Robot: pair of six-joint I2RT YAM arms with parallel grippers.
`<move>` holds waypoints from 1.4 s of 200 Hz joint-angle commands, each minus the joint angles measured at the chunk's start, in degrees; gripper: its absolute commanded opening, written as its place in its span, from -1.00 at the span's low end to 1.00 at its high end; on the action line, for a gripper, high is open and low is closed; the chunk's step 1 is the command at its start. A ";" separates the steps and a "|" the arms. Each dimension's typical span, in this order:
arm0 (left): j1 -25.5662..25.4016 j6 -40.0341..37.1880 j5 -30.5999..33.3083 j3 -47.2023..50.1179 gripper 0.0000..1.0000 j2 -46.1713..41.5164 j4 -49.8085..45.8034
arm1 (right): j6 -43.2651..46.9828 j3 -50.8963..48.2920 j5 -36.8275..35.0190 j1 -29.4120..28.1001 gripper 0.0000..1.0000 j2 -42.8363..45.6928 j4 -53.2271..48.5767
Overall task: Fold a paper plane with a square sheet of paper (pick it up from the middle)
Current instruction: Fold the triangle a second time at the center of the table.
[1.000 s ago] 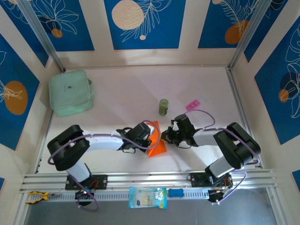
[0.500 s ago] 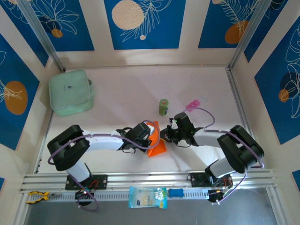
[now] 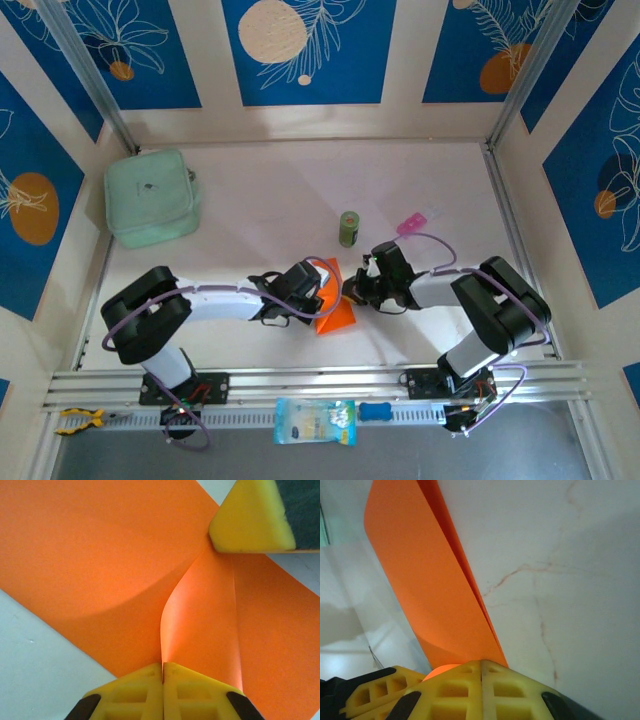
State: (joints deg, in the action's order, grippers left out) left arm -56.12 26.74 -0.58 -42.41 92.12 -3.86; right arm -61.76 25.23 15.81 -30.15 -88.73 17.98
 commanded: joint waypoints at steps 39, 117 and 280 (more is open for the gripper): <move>0.66 -0.99 -1.18 -0.04 -0.85 1.57 -3.09 | 0.42 -1.29 -3.31 2.35 -1.00 7.30 -6.03; 0.66 -0.90 -1.27 -0.13 -0.85 1.58 -3.06 | 2.03 3.17 0.93 -6.09 -1.00 5.26 -6.51; 1.27 2.33 0.96 -2.91 -0.34 -6.17 -7.47 | 0.17 0.52 -1.38 -8.63 -1.00 -1.60 -6.23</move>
State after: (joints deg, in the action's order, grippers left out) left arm -55.79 27.24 -1.17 -42.76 89.97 -6.59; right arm -60.69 27.24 16.47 -38.98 -89.84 15.44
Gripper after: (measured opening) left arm 0.283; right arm 0.053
